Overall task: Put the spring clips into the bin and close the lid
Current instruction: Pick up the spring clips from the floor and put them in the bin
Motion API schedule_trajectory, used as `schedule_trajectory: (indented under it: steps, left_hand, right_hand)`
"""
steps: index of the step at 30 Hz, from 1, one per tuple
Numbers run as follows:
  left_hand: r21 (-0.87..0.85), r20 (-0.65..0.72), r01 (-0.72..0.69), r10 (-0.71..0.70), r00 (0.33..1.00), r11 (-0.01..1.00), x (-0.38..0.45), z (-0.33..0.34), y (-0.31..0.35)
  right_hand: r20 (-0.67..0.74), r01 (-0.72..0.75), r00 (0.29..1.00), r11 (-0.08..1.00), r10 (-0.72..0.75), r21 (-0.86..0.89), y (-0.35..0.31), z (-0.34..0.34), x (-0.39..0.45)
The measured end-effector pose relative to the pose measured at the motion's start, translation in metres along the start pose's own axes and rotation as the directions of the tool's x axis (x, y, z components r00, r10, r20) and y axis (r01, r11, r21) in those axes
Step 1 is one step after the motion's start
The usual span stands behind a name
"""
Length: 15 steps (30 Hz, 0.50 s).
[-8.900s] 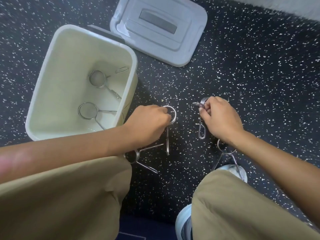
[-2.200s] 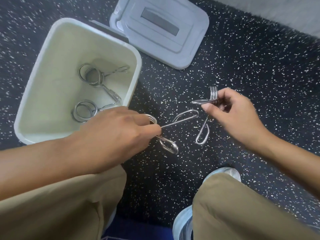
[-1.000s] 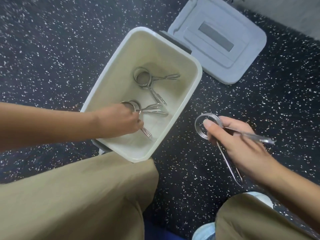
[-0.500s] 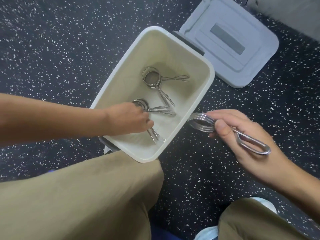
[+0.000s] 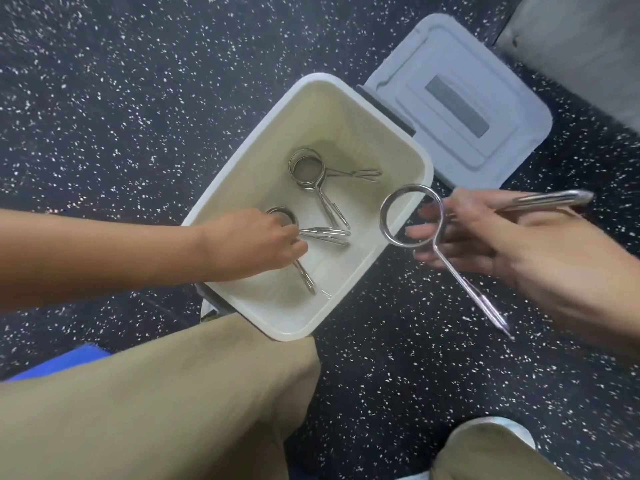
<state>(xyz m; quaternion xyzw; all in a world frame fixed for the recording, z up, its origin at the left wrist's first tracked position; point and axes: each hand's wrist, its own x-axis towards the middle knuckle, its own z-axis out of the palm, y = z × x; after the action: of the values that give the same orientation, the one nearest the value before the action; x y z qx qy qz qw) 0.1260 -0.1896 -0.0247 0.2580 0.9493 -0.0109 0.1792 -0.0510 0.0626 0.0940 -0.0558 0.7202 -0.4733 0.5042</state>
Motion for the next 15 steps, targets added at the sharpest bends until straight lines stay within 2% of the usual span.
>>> schedule_trajectory:
  steps: [4,11,15]
  left_hand:
    - [-0.021,-0.003,0.019,-0.019,1.000,1.000,0.000,0.001,0.001]
    - [-0.127,-0.118,0.124,-0.139,0.983,0.984,-0.009,-0.029,0.003]
    - [-0.251,-0.113,0.224,-0.258,0.959,0.942,-0.023,-0.041,0.013]
  right_hand:
    - [-0.008,0.014,1.000,1.000,-0.014,-0.025,-0.018,0.025,0.028]
    - [0.002,-0.077,0.997,0.983,0.078,0.165,-0.023,0.083,0.093]
    - [-0.130,-0.128,0.979,0.967,0.160,0.222,-0.003,0.106,0.132]
